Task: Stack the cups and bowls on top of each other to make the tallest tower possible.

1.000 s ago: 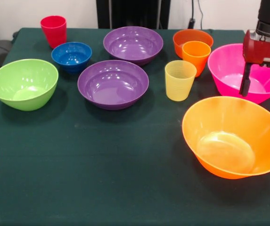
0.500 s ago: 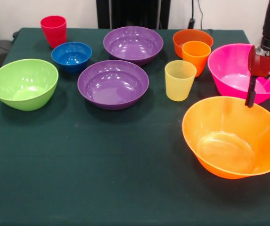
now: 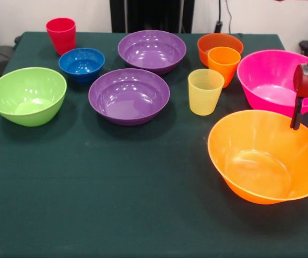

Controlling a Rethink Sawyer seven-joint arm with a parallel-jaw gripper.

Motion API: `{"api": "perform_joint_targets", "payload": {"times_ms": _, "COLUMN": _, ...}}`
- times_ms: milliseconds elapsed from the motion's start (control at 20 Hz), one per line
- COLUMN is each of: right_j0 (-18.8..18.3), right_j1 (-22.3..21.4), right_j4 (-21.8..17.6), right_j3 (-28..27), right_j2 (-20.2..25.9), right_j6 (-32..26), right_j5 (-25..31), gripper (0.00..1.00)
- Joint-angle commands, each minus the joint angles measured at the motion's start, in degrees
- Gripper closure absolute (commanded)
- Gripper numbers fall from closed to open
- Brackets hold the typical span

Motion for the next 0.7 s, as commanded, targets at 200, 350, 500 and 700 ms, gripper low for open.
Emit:
{"api": "perform_joint_targets", "payload": {"times_ms": 200, "right_j0": 0.44, "right_j1": 2.28, "right_j4": 0.58, "right_j3": -5.11, "right_j2": 1.5, "right_j6": 7.12, "right_j5": 0.13, "gripper": 0.0}}
{"api": "perform_joint_targets", "payload": {"times_ms": 350, "right_j0": 0.74, "right_j1": 2.79, "right_j4": 0.4, "right_j3": -6.06, "right_j2": 0.44, "right_j6": 7.33, "right_j5": -0.07, "gripper": 0.0}}
{"api": "perform_joint_targets", "payload": {"times_ms": 500, "right_j0": 1.43, "right_j1": 3.9, "right_j4": 0.33, "right_j3": -7.96, "right_j2": -0.91, "right_j6": 7.75, "right_j5": 0.06, "gripper": 0.0}}
{"api": "perform_joint_targets", "payload": {"times_ms": 700, "right_j0": 2.29, "right_j1": 5.65, "right_j4": 0.57, "right_j3": -9.12, "right_j2": -2.08, "right_j6": 8.64, "right_j5": -1.09, "gripper": 0.0}}
